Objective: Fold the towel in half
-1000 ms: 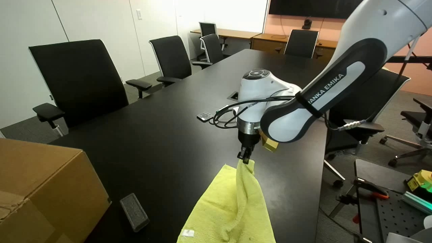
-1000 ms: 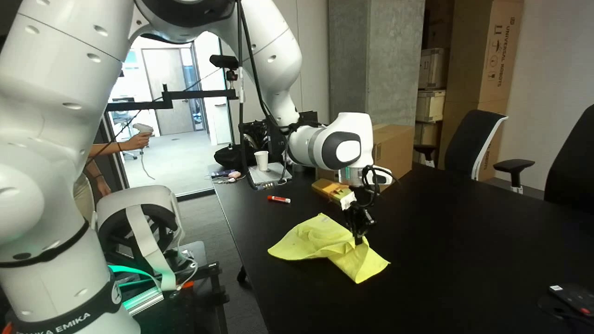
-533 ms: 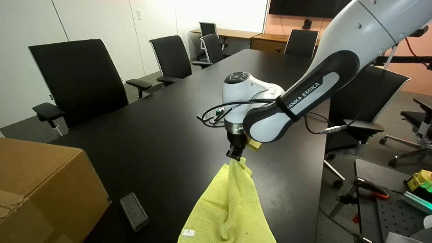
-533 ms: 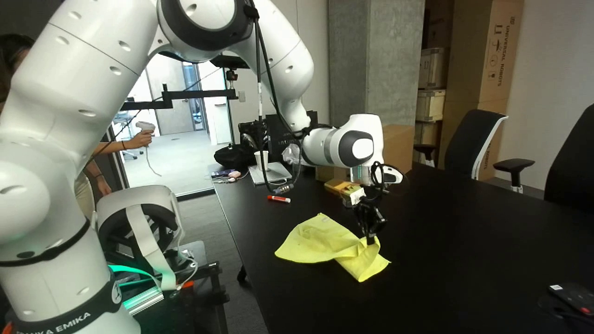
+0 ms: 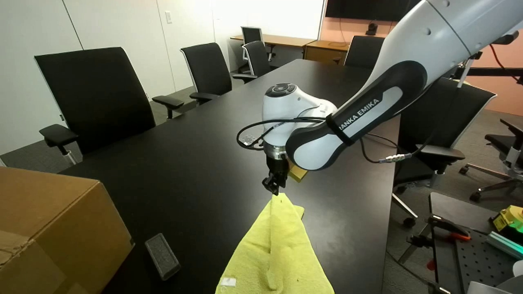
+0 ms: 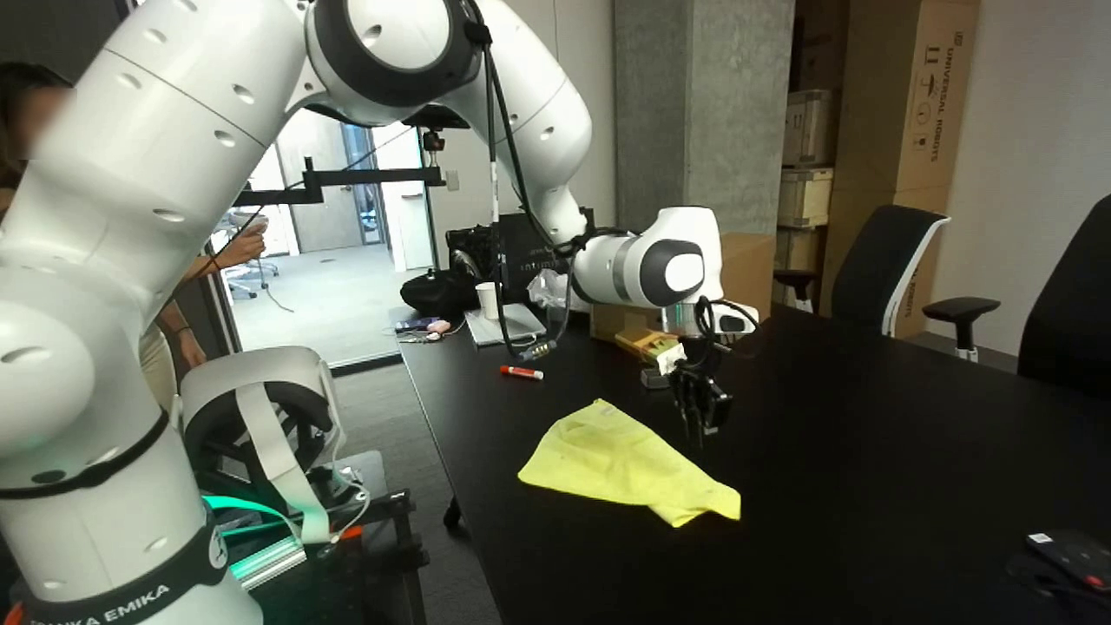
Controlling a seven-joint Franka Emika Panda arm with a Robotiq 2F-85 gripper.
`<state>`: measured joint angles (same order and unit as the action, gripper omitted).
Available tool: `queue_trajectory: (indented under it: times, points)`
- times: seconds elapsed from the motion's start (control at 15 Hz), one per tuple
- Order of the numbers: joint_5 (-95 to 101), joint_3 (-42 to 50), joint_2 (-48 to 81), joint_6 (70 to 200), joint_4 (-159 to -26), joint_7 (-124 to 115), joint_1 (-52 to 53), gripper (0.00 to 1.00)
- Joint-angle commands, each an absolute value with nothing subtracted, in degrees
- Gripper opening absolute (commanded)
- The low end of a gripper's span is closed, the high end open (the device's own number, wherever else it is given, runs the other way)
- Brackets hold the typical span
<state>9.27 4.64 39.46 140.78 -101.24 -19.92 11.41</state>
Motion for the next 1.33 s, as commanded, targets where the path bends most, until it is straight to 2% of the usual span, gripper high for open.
queue_trajectory:
  times: [0.0, 0.27, 0.73, 1.27]
  points:
    - [8.41, 3.94, 37.16, 142.95, -103.98, -19.54, 11.44, 0.72]
    - [8.77, 0.46, 32.73, 142.56, -112.44, -11.86, 10.15, 0.99]
    - [11.68, -5.28, 25.87, 142.83, -129.68, 1.0, 10.79, 1.0]
    - [15.08, -10.57, 20.87, 142.79, -139.64, 16.61, 10.75, 1.0]
